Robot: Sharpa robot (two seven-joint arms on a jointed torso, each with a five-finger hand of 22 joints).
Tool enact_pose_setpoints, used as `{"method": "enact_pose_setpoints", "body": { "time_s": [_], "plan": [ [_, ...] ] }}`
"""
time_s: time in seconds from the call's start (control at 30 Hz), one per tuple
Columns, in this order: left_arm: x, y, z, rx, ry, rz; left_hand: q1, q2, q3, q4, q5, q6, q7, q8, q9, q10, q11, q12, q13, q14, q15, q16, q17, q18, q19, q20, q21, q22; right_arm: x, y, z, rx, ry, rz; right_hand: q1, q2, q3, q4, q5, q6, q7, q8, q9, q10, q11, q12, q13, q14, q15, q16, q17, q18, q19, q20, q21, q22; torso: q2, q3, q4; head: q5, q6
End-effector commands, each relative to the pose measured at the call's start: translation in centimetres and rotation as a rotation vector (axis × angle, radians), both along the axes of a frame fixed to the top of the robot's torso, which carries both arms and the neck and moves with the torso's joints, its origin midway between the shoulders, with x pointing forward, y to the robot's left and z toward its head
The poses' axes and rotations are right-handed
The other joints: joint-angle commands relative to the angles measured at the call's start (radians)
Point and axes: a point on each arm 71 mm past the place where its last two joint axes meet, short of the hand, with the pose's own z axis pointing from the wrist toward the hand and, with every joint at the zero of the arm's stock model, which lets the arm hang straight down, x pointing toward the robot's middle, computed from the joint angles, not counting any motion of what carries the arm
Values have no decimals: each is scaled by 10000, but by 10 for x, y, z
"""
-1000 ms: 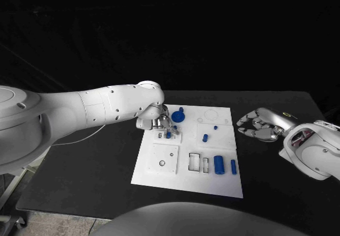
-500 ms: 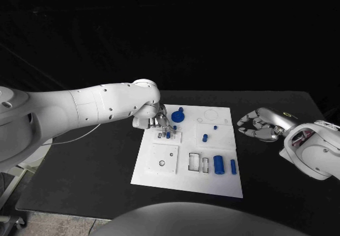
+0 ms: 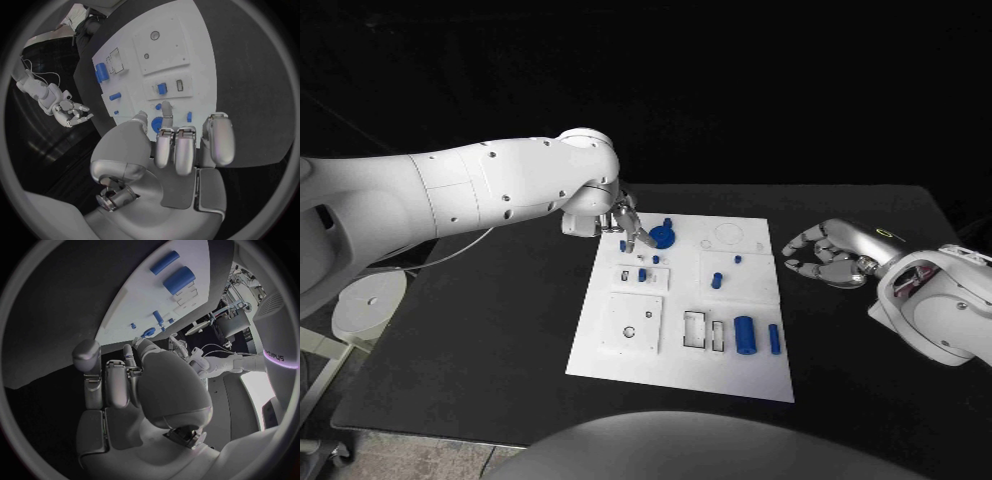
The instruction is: Assemble the parts on the task board
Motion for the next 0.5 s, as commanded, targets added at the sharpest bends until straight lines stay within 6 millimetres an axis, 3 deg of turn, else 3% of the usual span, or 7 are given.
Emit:
{"method": "enact_pose_setpoints", "body": {
  "time_s": [0.03, 0.17, 0.5],
  "plan": [
    [5, 2, 3, 120, -376, 12, 260, 6, -36, -35, 188, 38, -27, 40, 17, 998, -76, 33, 2583, 1051, -80, 24, 2634, 103, 80, -5, 50, 1976, 0, 0, 0, -9, 16, -1, 81, 20, 33, 1, 47, 50, 39, -30, -16, 494, 87, -69, 2054, 536, 63, -31, 536, 53, -37, -1, -67, -9, 13, -1, -9, 34, 2],
    [9, 9, 3, 260, -497, 188, 642, -1, 22, -113, 781, -7, -45, -9, -26, 992, -99, 26, 2578, 1051, -104, 24, 2634, 103, 86, -35, 40, 1974, 0, 1, 0, 15, 3, 10, 81, 20, 33, 1, 47, 50, 39, -30, -16, 494, 87, -69, 2054, 536, 63, -31, 536, 53, -37, -1, -67, -9, 15, -1, -12, 43, 2],
    [27, 33, -7, 728, -772, 1015, 749, -38, 14, -118, 904, -4, -47, -28, -55, 994, -103, 27, 2579, 1051, -108, 24, 2634, 101, 93, -41, 42, 1976, 0, 2, -1, 15, 33, 29, 70, 8, 34, 1, 52, 49, 43, -31, -17, 501, 90, -62, 2061, 537, 66, -22, 544, 51, -33, 2, -57, -1, 5, -5, 6, 89, 2]
  ]
}}
